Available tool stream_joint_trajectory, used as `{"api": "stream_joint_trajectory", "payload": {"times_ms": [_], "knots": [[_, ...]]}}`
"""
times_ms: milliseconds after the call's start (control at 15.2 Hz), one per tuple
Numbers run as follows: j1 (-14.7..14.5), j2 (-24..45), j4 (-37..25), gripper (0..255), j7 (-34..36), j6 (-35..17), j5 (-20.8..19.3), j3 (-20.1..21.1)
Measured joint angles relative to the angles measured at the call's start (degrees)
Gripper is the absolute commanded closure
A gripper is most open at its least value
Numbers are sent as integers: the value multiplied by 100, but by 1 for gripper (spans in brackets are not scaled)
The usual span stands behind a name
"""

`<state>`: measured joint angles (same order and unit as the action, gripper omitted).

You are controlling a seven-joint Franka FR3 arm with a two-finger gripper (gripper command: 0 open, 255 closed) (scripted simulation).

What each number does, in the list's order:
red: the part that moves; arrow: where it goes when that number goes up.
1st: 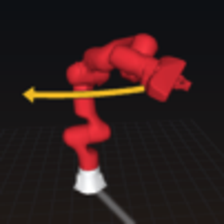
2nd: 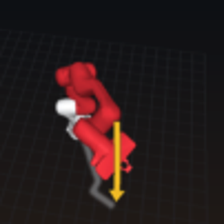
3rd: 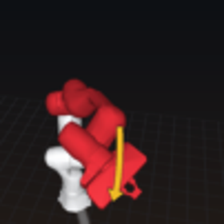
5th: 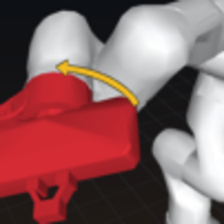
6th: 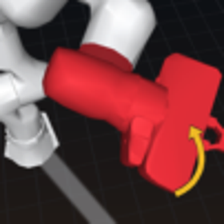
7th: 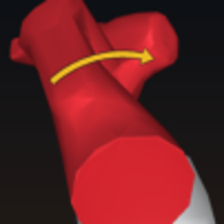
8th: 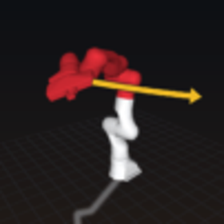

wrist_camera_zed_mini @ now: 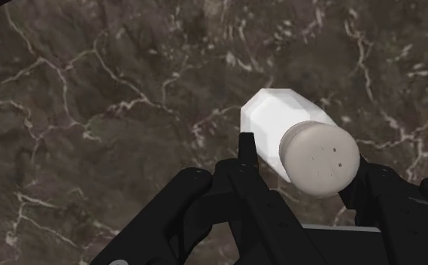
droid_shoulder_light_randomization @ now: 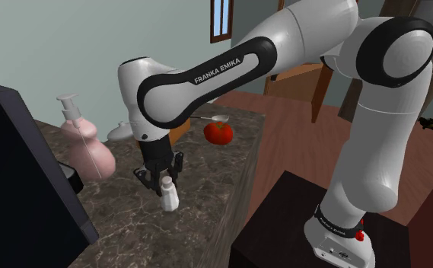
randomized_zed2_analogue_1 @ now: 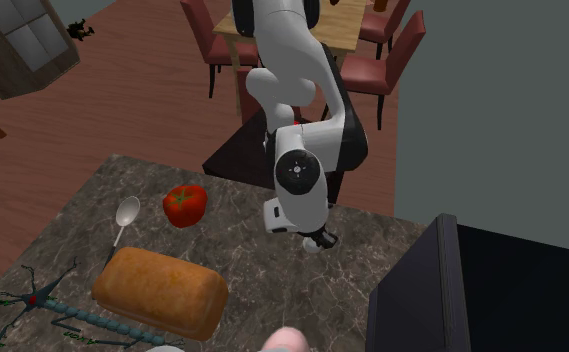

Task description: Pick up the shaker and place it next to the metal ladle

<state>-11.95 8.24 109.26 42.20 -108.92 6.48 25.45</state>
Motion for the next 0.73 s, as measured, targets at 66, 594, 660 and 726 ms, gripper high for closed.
{"api": "stream_joint_trajectory", "payload": {"times_ms": [66,594,660,726], "knots": [[0,-1,1,255,0,0,1,0],[22,-167,-337,255,18,498,56,3],[24,-162,-413,255,25,568,51,1],[24,-169,-485,255,34,646,52,2]]}}
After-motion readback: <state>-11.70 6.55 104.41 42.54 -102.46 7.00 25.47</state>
